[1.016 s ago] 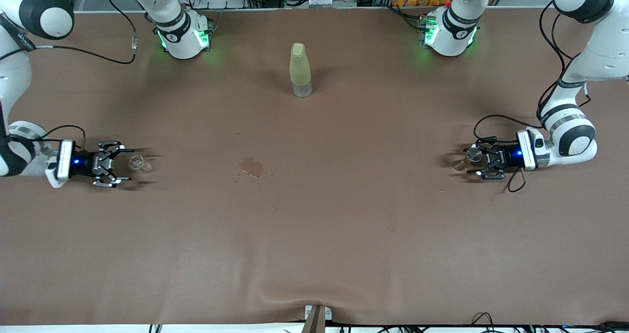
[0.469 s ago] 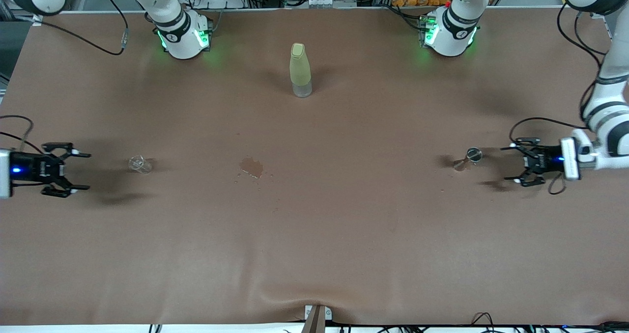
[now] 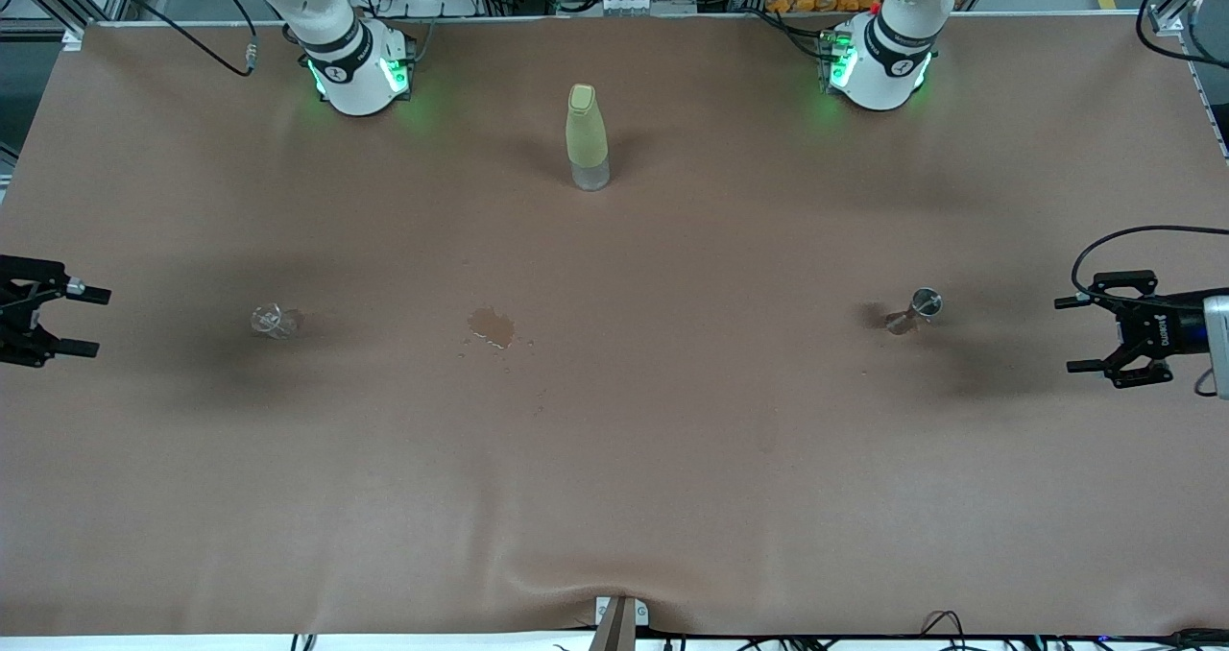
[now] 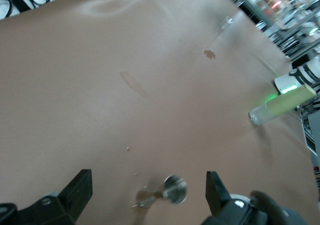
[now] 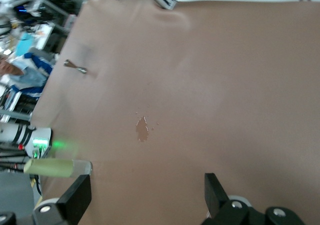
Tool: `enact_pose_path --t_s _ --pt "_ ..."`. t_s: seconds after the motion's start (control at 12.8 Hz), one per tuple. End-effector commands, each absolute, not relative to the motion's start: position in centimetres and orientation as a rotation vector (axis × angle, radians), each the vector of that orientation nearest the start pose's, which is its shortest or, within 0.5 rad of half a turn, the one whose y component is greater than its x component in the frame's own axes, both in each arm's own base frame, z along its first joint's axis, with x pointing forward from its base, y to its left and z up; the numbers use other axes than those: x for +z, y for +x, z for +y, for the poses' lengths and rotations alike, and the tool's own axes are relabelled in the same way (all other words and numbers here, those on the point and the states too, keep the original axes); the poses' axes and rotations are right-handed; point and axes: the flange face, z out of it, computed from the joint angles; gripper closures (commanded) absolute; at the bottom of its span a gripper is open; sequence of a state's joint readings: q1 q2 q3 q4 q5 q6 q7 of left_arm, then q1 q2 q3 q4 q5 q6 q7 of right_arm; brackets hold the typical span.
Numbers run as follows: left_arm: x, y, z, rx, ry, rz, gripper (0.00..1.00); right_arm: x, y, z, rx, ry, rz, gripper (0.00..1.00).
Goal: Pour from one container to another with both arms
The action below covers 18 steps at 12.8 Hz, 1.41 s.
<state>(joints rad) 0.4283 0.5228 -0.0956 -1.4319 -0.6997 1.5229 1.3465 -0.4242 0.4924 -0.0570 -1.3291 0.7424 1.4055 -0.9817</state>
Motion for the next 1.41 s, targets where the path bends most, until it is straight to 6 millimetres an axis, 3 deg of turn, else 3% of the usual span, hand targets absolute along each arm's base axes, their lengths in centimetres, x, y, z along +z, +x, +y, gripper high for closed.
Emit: enact_pose_path --t_s 0.0,0.23,0.47,0.62,0.7,0.78,0.94,1.17,1.33 --pt "44.8 65.0 10.4 0.135 2.299 -0.887 0.00 50.0 63.3 -20.0 -0.092 -2.447 -0.347 0.00" --pt "50.0 64.3 3.5 -0.111 2.647 -0.590 0.00 53.6 63.6 -18.6 -0.042 -2.544 -0.132 0.00" --pt "52.2 63.3 -3.6 -0.247 2.967 -0.311 0.00 55.9 63.9 -15.3 0.069 -2.796 -0.051 0.00" --pt "53.1 62.6 -7.5 -0.249 3.115 -0.084 0.00 59.5 61.9 -14.1 0.056 -2.860 -0.034 0.00" --pt "53.3 62.5 -7.7 -0.238 3.124 0.019 0.00 61.3 60.6 -13.2 0.072 -2.889 0.022 0.00" --pt "54.0 62.3 -7.8 -0.204 3.128 0.055 0.00 62.2 59.5 -11.0 0.126 -2.952 0.046 0.00" --pt "55.9 61.7 -7.1 -0.083 3.126 0.084 0.00 64.3 56.9 -8.5 0.094 -3.021 0.010 0.00" --pt "58.7 61.6 -7.1 0.048 3.080 0.165 0.00 66.6 52.5 -8.2 0.014 -3.027 0.017 0.00" --pt "60.0 61.0 -6.2 0.080 3.103 0.213 0.00 66.8 50.2 -8.8 0.029 -3.069 0.040 0.00"
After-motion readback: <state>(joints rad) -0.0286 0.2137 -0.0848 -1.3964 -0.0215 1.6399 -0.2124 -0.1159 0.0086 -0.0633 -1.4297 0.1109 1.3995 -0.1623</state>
